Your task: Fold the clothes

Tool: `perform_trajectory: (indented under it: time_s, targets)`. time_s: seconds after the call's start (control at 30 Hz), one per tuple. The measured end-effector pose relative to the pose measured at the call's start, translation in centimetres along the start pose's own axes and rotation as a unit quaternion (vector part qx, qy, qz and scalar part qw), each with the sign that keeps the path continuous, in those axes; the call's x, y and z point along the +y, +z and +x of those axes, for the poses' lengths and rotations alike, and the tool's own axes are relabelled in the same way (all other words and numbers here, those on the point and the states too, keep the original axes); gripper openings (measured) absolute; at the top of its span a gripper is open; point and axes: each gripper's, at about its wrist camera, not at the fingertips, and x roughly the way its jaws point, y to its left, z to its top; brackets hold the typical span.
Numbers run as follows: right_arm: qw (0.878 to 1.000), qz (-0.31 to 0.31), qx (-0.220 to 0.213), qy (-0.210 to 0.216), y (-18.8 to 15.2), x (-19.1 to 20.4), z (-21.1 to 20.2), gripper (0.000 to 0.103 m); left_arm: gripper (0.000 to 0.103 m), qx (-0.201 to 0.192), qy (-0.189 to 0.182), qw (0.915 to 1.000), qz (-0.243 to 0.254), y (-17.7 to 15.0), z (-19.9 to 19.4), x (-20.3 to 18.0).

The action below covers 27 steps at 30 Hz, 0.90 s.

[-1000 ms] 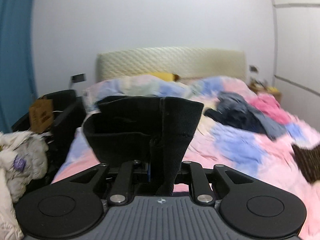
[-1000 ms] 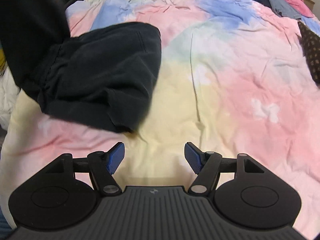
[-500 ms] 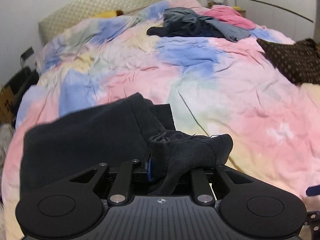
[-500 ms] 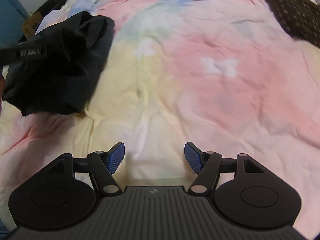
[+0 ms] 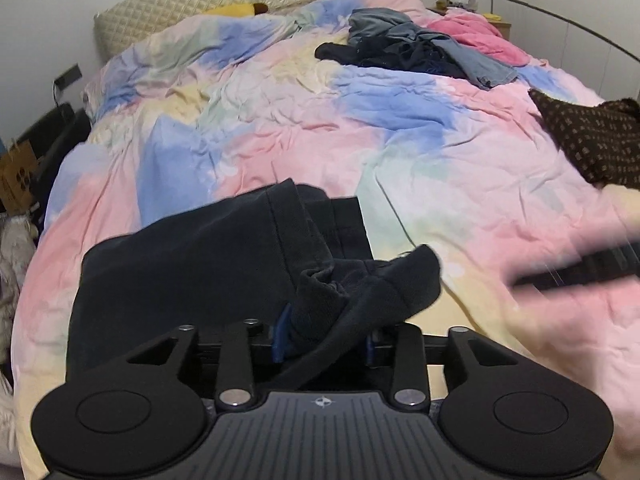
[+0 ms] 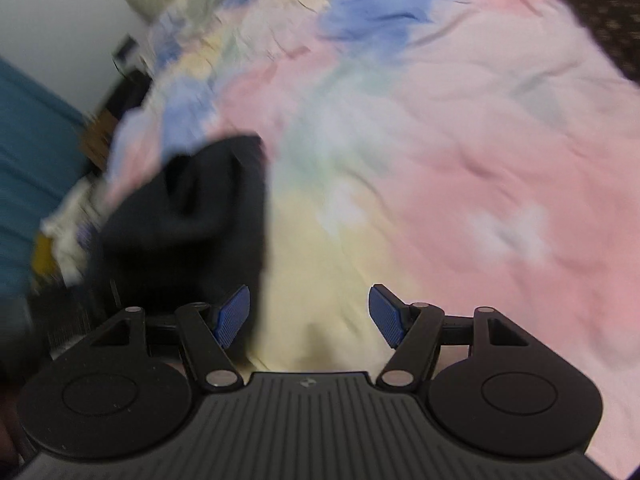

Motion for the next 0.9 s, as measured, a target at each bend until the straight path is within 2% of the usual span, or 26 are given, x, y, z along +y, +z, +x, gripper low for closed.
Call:
perform_trajectory:
  time_s: [0.17, 0.3, 0.47, 0.53, 0.57, 0.63, 0.7, 0.77, 0.9]
  targets:
    - [0.994, 0.071, 0.008, 0.083, 5.1, 1.5, 5.2, 0.068, 0.045, 0.010, -0.010, 0.9999, 0.004, -1.1, -1.5, 1.6]
    - [0.988, 0.097, 0.032, 0.113, 7.6, 2.6, 10.0, 0.066, 0.045, 0.025, -0.010, 0.9993, 0.027, -1.6, -0.8, 2.0]
    - [0.983, 0.111, 0.073, 0.124, 8.8, 4.0, 14.8, 0.057, 0.046, 0.052, -0.012, 0.9983, 0.024, -2.1, 1.2, 2.5]
    - [0.987, 0.104, 0.073, 0.102, 9.1, 4.7, 15.8, 0.054, 0.045, 0.057, -0.018, 0.9981, 0.019, -2.5, 1.8, 2.7]
    - [0.988, 0.101, 0.071, 0.093, 9.3, 4.9, 16.2, 0.044, 0.042, 0.058, -0.021, 0.9980, 0.014, -2.6, 2.1, 2.8]
    - [0.989, 0.095, 0.058, 0.095, 9.7, 5.2, 16.1, 0.031, 0.031, 0.056, -0.028, 0.9980, -0.004, -2.9, 2.3, 3.2]
    - [0.992, 0.071, 0.051, 0.096, 10.3, 6.0, 15.7, 0.014, 0.021, 0.046, -0.036, 0.9980, -0.022, -3.0, 2.2, 3.6]
    - [0.994, 0.034, 0.058, 0.086, 11.2, 7.2, 15.4, 0.009, 0.017, 0.031, -0.046, 0.9979, -0.034, -2.8, 1.7, 4.0]
    - [0.994, -0.012, 0.034, 0.107, 13.6, 9.4, 13.6, 0.005, 0.016, -0.012, -0.045, 0.9983, -0.034, -1.6, -0.4, 4.1]
